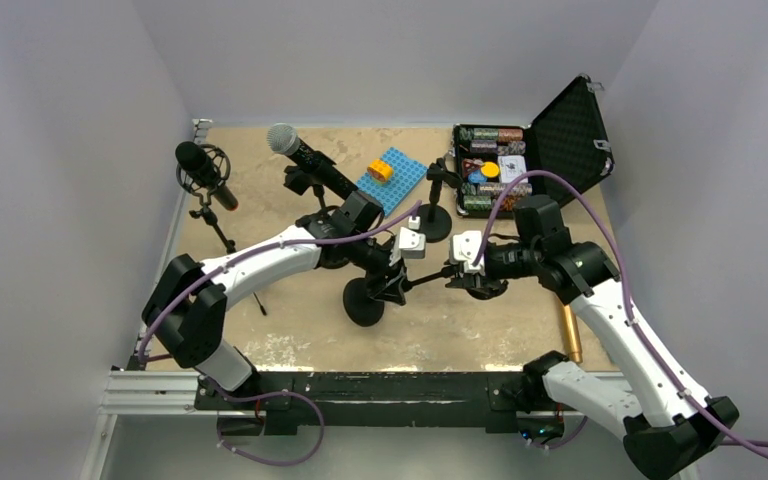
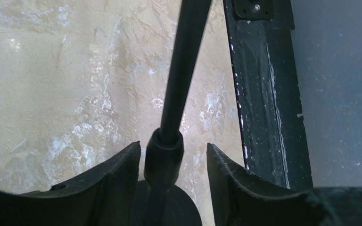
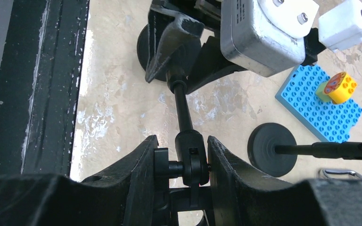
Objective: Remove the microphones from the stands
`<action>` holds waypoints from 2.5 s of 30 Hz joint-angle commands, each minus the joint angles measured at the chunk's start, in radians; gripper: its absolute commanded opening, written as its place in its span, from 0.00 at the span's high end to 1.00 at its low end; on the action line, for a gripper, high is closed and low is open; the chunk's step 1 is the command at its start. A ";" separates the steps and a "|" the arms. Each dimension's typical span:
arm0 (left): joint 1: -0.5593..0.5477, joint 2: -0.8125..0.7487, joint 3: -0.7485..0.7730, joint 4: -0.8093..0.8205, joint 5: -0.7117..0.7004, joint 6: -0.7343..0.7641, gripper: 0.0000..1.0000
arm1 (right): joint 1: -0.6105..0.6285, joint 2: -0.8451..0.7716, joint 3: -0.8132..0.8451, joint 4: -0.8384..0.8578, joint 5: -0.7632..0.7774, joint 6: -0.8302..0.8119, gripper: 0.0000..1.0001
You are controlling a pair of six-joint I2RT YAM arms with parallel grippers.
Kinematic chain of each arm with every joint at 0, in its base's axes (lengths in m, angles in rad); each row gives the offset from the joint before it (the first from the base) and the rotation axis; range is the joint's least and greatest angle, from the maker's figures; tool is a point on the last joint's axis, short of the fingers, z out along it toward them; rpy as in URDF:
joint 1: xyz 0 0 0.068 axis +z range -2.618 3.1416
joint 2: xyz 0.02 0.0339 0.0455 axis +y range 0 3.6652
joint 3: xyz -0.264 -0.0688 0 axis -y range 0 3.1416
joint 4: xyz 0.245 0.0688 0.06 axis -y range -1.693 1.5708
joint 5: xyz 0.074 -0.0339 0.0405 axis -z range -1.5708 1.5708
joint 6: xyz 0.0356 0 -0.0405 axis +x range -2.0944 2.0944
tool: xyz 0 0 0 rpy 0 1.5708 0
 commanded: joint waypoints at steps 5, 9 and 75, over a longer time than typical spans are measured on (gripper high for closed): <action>-0.010 0.022 -0.003 0.142 -0.076 -0.063 0.83 | 0.004 0.035 0.032 0.156 0.113 0.227 1.00; -0.032 -0.073 -0.077 0.291 -0.433 -0.191 1.00 | -0.046 0.209 0.210 0.108 0.240 0.748 1.00; -0.025 -0.189 0.252 -0.367 -0.302 0.004 0.00 | -0.019 0.288 0.674 -0.485 0.295 0.520 1.00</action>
